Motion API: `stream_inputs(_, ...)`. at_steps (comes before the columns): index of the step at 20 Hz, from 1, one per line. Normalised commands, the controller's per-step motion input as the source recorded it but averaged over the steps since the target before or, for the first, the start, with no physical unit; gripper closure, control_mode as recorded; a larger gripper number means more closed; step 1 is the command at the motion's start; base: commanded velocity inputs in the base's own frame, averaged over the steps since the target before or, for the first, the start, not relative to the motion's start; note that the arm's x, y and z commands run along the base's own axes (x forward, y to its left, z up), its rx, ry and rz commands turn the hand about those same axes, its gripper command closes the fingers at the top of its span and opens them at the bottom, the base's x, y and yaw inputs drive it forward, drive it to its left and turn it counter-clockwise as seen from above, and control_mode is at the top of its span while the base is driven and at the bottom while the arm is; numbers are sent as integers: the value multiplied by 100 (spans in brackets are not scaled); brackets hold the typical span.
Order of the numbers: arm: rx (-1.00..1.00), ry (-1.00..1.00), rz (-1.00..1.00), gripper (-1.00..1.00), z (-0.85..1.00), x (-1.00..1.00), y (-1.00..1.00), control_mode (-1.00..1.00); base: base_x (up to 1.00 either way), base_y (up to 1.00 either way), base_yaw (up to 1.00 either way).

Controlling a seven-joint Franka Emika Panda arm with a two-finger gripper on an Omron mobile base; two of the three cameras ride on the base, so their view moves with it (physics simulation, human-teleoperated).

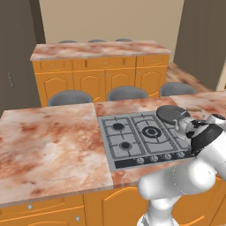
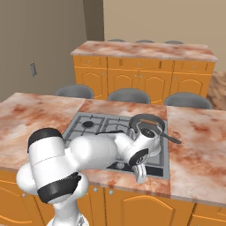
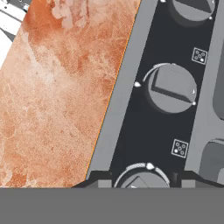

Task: Pick the kettle from the counter and place it on a stove burner. Then turn the burner on.

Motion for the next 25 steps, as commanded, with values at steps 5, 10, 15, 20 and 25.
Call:
stream_inputs(5, -2, -17, 30, 100, 45, -64, 21, -100, 0, 0, 0)
stream_inputs(10, -3, -8, 57, 100, 2, -87, 2, -100, 0, 0, 0)
stream_inputs(15, 0, -14, 45, 100, 65, -65, 12, -100, 0, 0, 0)
stream_inputs(20, 0, -18, 24, 100, 100, -43, 29, -100, 0, 0, 0)
stream_inputs(25, 0, -26, 12, 100, 100, -85, 15, -100, 0, 0, 0)
